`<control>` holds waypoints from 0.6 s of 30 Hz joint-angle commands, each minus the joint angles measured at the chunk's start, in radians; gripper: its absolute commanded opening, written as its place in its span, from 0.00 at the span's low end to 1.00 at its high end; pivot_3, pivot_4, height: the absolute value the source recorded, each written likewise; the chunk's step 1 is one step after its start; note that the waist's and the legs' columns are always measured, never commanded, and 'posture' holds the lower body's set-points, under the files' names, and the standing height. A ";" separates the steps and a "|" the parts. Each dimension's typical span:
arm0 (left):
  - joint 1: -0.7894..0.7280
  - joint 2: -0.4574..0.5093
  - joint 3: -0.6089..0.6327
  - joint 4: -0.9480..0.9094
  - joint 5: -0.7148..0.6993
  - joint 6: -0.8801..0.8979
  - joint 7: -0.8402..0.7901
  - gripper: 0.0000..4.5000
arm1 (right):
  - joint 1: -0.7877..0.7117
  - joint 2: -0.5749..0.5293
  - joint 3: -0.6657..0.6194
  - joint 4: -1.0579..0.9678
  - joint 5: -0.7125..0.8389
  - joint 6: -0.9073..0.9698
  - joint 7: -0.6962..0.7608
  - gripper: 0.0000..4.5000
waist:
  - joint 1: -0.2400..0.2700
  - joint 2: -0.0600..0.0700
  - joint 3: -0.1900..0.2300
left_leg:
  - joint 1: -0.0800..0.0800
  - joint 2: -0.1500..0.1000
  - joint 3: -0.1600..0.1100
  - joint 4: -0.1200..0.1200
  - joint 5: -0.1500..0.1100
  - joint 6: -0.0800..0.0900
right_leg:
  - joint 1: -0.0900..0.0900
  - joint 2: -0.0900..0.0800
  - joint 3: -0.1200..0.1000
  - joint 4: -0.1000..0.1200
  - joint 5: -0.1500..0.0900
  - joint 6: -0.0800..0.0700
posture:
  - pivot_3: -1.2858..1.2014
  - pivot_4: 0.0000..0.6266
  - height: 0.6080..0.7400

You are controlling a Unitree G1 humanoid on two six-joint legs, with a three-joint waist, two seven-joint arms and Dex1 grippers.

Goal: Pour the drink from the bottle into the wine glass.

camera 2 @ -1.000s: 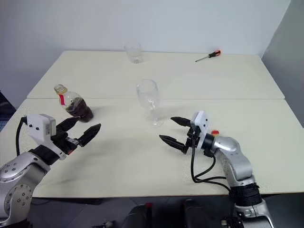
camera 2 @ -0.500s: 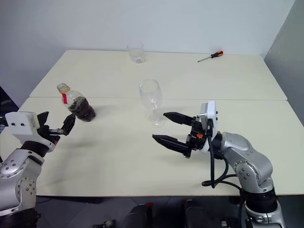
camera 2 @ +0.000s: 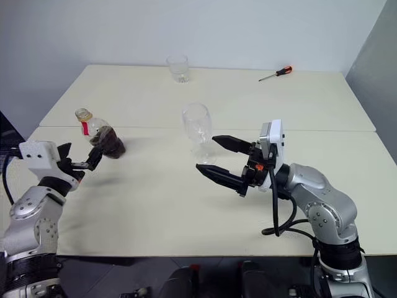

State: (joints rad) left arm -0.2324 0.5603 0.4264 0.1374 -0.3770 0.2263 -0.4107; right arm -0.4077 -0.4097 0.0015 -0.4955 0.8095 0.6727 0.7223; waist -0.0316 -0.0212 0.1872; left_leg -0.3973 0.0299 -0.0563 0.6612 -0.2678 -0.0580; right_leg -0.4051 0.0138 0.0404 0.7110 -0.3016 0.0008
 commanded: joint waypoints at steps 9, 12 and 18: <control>-0.148 0.034 -0.018 0.213 0.052 -0.122 -0.047 1.00 | -0.010 0.004 -0.010 -0.026 0.032 -0.009 -0.025 0.99 | 0.000 0.000 0.000 | 0.000 0.000 0.000 0.000 0.000 0.000 | 0.000 0.000 0.000 0.000 0.000 0.000 | 0.52 0.24 1.00; -0.179 0.036 -0.028 0.268 0.050 -0.139 -0.086 1.00 | -0.010 0.003 -0.008 -0.027 0.030 -0.010 -0.025 0.99 | 0.000 0.000 0.000 | 0.000 0.000 0.000 0.000 0.000 0.000 | 0.000 0.000 -0.001 0.000 0.000 0.000 | 0.52 0.24 1.00; -0.263 0.057 -0.052 0.422 0.078 -0.189 -0.137 1.00 | -0.020 0.000 -0.011 -0.027 0.031 -0.003 -0.034 0.99 | 0.000 0.000 0.000 | -0.001 -0.001 -0.001 0.001 0.000 0.000 | 0.000 0.000 -0.001 0.000 0.000 0.000 | 0.52 0.24 1.00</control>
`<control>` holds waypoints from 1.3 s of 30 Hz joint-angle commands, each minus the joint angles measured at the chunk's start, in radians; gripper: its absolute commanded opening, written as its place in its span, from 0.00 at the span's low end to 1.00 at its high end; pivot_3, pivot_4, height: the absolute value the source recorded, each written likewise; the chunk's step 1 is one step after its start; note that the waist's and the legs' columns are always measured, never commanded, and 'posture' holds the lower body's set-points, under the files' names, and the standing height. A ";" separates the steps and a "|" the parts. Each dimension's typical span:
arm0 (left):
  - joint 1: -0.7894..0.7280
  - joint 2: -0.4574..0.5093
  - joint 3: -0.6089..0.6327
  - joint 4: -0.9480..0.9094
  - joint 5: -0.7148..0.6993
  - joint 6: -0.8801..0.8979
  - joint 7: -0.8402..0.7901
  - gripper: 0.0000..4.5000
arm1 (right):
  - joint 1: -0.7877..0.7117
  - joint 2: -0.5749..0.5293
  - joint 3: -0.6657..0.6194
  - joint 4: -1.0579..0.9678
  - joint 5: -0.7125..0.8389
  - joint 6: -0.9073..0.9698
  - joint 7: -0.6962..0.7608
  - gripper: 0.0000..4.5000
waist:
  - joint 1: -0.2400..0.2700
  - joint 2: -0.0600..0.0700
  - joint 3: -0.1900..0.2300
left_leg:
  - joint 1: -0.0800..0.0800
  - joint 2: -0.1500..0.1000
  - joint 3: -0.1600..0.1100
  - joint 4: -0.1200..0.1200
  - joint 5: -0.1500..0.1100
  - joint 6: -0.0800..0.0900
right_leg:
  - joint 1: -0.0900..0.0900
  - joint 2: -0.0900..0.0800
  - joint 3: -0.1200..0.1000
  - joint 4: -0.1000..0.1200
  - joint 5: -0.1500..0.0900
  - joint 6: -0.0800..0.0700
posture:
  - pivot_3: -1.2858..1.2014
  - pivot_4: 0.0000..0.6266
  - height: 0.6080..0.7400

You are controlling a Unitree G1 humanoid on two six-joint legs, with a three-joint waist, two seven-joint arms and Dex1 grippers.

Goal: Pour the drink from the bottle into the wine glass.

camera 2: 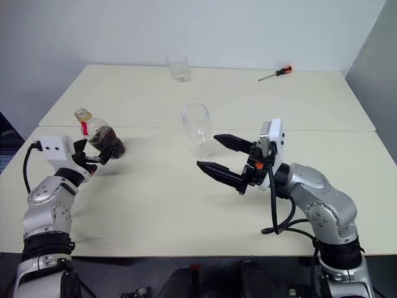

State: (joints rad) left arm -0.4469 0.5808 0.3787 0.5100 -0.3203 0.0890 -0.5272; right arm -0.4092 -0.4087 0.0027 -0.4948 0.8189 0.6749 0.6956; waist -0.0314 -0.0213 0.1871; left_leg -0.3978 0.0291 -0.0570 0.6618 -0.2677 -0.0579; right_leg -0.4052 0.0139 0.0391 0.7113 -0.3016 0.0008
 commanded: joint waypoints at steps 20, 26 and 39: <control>-0.320 0.080 -0.067 0.536 0.113 -0.297 -0.093 1.00 | -0.051 0.016 -0.004 -0.050 0.051 0.020 -0.085 0.99 | -0.001 0.000 0.000 | -0.001 -0.001 0.000 0.000 0.000 0.000 | 0.000 0.000 -0.001 0.000 0.000 0.000 | 0.52 0.24 1.00; -0.350 0.081 -0.072 0.587 0.121 -0.323 -0.096 1.00 | -0.053 0.018 -0.007 -0.060 0.058 0.031 -0.100 0.99 | -0.001 0.000 0.000 | -0.001 -0.001 0.000 0.000 0.000 0.000 | -0.001 0.000 -0.001 0.001 0.000 0.000 | 0.52 0.24 1.00; -0.373 0.084 -0.071 0.620 0.119 -0.341 -0.110 1.00 | -0.028 0.013 -0.006 -0.048 0.046 0.013 -0.080 0.99 | -0.001 0.000 0.000 | -0.001 0.000 0.000 0.001 0.000 0.000 | -0.001 0.000 -0.001 0.001 0.000 0.000 | 0.52 0.24 1.00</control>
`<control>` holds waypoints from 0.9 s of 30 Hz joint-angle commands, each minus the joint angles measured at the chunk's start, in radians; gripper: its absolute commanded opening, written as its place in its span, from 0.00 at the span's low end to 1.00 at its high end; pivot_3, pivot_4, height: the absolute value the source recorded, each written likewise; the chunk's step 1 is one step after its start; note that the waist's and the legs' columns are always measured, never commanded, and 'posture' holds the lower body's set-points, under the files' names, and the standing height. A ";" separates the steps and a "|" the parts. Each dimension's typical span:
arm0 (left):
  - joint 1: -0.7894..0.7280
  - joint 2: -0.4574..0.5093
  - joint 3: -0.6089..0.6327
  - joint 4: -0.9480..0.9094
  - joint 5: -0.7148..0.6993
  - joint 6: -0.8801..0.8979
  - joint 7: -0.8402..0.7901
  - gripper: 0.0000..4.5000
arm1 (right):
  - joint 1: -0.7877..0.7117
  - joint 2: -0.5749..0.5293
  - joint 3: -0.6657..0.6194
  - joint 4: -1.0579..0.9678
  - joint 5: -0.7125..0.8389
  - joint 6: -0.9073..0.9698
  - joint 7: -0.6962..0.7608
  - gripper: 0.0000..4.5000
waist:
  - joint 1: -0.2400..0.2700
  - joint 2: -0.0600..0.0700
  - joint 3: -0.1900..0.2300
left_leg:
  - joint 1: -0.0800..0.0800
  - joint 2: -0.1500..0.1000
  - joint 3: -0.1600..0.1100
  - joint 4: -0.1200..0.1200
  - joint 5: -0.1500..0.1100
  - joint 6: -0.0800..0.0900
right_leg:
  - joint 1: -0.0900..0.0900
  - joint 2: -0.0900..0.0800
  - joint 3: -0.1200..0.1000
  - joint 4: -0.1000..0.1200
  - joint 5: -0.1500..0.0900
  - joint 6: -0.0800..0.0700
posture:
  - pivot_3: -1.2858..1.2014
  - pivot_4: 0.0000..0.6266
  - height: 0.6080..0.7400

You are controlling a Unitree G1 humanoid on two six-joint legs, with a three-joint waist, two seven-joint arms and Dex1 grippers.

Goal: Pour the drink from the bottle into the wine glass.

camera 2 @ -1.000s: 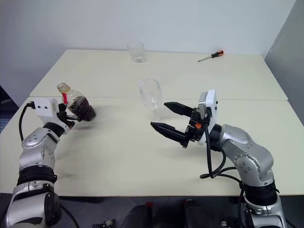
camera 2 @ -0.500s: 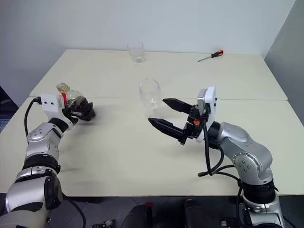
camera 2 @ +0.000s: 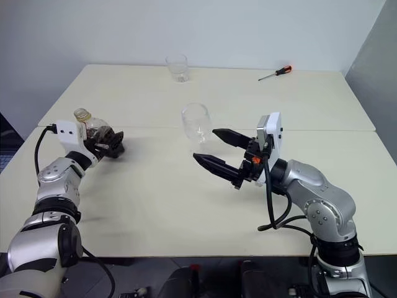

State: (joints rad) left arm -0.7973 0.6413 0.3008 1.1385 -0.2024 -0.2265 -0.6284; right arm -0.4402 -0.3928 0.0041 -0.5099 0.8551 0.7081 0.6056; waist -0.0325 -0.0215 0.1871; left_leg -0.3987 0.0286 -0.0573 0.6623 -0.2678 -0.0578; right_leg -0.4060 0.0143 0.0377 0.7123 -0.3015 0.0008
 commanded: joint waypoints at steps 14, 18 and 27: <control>-0.029 0.030 0.006 -0.008 0.004 -0.012 -0.009 0.88 | 0.021 -0.003 -0.002 -0.027 -0.004 -0.039 0.023 1.00 | 0.000 0.000 0.000 | 0.000 0.000 0.000 0.000 0.000 0.000 | 0.000 0.000 0.000 0.000 0.000 0.000 | 0.52 0.24 1.00; -0.032 0.028 0.014 -0.008 -0.006 -0.009 -0.021 0.76 | 0.024 -0.005 -0.001 -0.027 -0.004 -0.042 0.024 1.00 | 0.000 0.000 0.000 | 0.000 0.000 0.000 0.000 0.000 0.000 | 0.000 0.000 0.000 0.000 0.000 0.000 | 0.52 0.24 1.00; -0.035 0.029 0.019 -0.008 -0.011 -0.007 -0.028 0.28 | 0.023 -0.006 -0.001 -0.025 -0.003 -0.042 0.024 1.00 | 0.000 0.000 0.000 | 0.000 0.000 0.000 0.000 0.000 0.000 | 0.000 0.000 0.000 0.000 0.000 0.000 | 0.52 0.24 1.00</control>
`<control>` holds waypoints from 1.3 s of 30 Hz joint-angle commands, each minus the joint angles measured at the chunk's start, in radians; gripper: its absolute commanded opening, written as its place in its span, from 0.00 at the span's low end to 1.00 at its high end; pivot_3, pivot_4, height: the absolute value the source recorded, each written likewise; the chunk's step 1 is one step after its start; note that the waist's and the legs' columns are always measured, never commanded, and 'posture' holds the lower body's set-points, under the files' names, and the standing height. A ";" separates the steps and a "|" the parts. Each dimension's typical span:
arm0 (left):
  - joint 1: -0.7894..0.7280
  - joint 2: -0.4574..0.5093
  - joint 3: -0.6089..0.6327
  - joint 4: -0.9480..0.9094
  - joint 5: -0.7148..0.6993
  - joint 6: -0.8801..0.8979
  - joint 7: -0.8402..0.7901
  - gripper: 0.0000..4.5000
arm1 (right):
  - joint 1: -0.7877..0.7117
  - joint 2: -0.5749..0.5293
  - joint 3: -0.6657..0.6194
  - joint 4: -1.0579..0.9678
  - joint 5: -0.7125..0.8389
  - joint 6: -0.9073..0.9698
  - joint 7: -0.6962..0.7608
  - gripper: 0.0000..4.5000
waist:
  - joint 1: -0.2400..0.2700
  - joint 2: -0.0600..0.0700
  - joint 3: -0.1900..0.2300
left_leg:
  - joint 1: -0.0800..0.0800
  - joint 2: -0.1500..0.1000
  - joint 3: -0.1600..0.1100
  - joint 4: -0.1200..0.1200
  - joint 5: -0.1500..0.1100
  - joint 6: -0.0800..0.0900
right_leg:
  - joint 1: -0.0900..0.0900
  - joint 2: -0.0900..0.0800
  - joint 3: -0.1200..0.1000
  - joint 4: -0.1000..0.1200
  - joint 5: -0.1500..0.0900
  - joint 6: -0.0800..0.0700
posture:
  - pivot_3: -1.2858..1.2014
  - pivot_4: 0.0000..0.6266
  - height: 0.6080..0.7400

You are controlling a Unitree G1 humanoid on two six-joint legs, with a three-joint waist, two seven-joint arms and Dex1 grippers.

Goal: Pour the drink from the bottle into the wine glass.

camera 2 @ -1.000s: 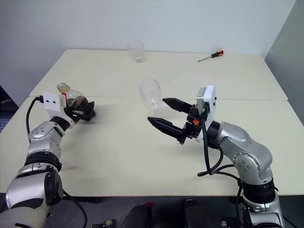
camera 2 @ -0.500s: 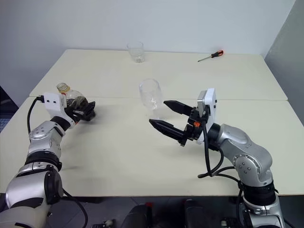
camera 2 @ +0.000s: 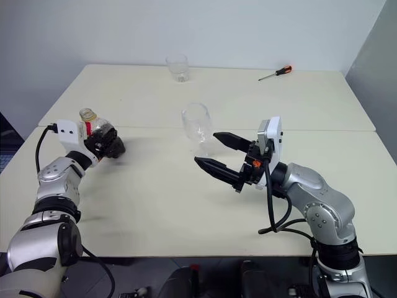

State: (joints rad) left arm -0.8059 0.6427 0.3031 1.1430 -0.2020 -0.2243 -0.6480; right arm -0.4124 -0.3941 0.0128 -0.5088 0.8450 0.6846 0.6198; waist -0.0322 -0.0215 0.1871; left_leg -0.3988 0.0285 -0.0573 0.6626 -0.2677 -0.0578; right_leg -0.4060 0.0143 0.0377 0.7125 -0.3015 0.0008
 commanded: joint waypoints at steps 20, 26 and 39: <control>-0.025 0.026 -0.114 -0.220 0.060 -0.021 -0.139 0.25 | -0.039 -0.022 -0.002 0.006 -0.037 -0.038 0.035 1.00 | 0.000 0.000 0.000 | -0.001 0.000 0.000 0.001 0.000 0.000 | 0.000 0.001 0.000 0.000 0.000 0.000 | 0.52 0.24 1.00; -0.070 0.014 -0.189 -0.352 0.094 -0.010 -0.196 0.25 | -0.088 -0.046 -0.020 0.062 -0.064 -0.058 0.058 1.00 | 0.001 0.000 0.000 | -0.001 0.000 0.000 0.001 0.000 0.000 | 0.000 0.001 0.000 0.000 0.000 0.000 | 0.52 0.24 1.00; -0.351 -0.030 -0.350 -0.163 0.253 -0.248 -0.239 0.25 | -0.222 -0.072 0.016 0.231 -0.263 -0.126 0.066 1.00 | -0.003 -0.001 0.000 | -0.001 -0.001 0.002 0.001 0.000 0.000 | -0.001 0.002 0.000 0.000 0.000 0.000 | 0.52 0.24 1.00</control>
State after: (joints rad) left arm -1.1043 0.6064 -0.0409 0.9727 0.0311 -0.4160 -0.8868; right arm -0.6007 -0.4679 0.0379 -0.2583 0.5926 0.5809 0.6898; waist -0.0348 -0.0222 0.1875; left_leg -0.3999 0.0273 -0.0541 0.6631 -0.2677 -0.0577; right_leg -0.4077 0.0165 0.0378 0.7131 -0.3014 0.0008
